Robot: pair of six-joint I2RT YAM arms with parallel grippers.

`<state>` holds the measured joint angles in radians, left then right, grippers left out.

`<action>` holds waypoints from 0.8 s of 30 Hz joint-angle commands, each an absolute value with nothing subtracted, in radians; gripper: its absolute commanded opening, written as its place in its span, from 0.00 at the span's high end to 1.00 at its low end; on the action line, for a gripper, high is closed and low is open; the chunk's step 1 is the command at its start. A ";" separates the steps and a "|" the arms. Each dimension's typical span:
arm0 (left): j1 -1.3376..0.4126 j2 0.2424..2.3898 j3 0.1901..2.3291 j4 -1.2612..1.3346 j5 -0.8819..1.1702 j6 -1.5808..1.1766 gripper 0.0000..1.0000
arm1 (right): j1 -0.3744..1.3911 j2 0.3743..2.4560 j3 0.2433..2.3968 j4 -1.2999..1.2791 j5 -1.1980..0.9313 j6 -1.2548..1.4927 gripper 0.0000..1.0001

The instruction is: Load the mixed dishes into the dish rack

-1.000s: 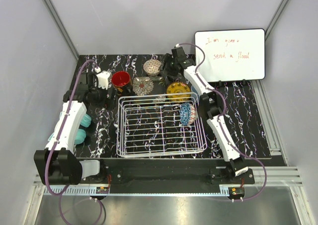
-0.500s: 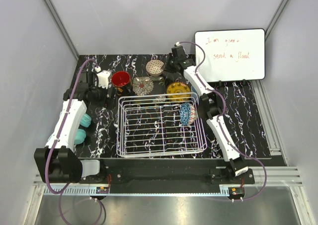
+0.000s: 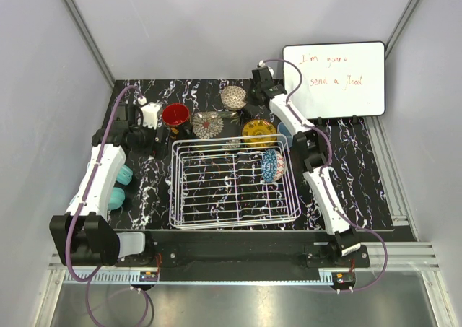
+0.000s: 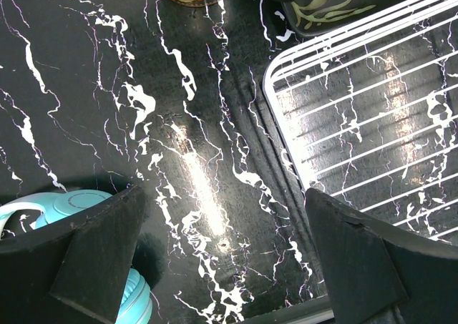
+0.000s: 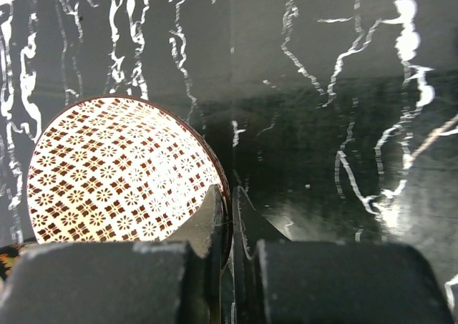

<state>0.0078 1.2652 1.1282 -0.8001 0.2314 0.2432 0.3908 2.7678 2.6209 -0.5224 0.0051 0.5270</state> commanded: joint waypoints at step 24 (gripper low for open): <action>0.025 1.264 1.189 -0.874 0.313 0.273 0.03 | 0.382 2.763 2.697 -0.541 -0.029 0.535 0.70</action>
